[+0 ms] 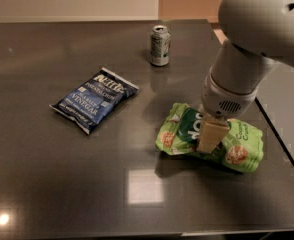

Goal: Move green rice chip bag near blue chip bag

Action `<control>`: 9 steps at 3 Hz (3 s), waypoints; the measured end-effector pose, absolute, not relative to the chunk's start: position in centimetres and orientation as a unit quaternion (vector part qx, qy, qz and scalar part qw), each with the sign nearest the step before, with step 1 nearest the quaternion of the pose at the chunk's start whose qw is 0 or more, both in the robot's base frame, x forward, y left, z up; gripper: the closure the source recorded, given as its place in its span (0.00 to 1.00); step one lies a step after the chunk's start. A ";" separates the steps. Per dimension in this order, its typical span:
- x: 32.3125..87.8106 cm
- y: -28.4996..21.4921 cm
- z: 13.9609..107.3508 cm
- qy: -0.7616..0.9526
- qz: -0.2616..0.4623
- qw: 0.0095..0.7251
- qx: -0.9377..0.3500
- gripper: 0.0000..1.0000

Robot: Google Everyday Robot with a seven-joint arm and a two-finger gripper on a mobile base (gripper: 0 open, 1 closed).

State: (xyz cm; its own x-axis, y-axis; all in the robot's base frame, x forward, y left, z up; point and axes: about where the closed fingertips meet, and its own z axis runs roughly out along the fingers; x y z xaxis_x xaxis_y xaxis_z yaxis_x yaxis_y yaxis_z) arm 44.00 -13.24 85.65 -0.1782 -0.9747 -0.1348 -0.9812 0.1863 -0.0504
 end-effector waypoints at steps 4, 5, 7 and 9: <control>52.6 -1.5 91.4 0.725 0.050 0.135 -0.674 0.83; 54.6 0.4 92.2 0.724 0.059 0.150 -0.671 0.59; 54.6 0.7 92.2 0.722 0.058 0.154 -0.672 0.12; 54.6 0.8 92.2 0.721 0.058 0.155 -0.673 0.00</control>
Offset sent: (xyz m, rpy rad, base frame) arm 0.0648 0.0961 0.0685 0.0871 -0.0718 0.1238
